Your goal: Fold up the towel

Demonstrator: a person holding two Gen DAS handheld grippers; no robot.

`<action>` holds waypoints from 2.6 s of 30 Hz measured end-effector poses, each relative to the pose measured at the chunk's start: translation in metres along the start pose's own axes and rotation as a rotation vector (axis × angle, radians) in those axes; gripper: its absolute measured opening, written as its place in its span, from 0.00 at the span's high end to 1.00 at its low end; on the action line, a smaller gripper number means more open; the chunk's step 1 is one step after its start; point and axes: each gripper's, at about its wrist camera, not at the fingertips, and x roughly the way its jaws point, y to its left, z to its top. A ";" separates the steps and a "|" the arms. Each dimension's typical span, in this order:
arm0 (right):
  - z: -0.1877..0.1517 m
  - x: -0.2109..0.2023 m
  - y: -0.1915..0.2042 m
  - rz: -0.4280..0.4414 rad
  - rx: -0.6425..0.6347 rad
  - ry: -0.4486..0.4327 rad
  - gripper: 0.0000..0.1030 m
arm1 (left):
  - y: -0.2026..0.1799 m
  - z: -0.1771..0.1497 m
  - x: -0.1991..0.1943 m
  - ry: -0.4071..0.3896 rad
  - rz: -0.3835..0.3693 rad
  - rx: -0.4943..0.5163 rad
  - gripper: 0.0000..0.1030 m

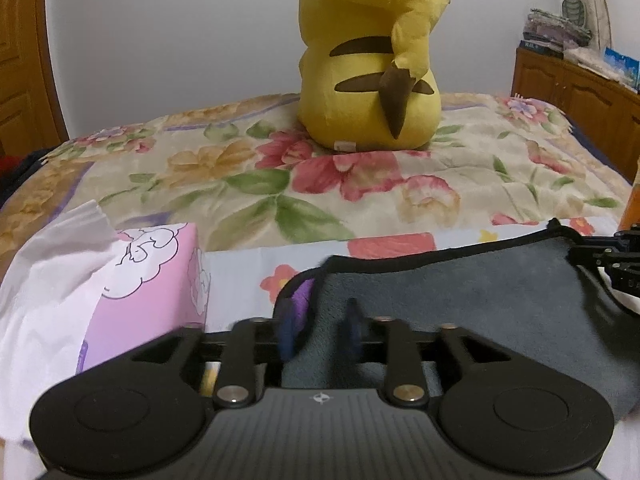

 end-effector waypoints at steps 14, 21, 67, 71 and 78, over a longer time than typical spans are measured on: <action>-0.006 -0.056 0.000 0.026 0.088 -0.024 0.50 | -0.021 -0.021 -0.054 0.025 -0.039 0.011 0.50; -0.007 -0.101 0.004 0.034 0.097 -0.040 0.46 | -0.030 -0.031 -0.096 0.035 -0.035 0.024 0.49; -0.006 -0.318 0.029 -0.048 0.170 -0.190 0.00 | -0.083 -0.033 -0.335 -0.099 -0.001 0.044 0.00; -0.010 -0.332 0.035 -0.049 0.168 -0.207 0.00 | -0.089 -0.038 -0.351 -0.100 -0.009 0.042 0.00; -0.021 -0.350 0.044 -0.041 0.175 -0.222 0.00 | -0.095 -0.054 -0.371 -0.095 -0.001 0.025 0.00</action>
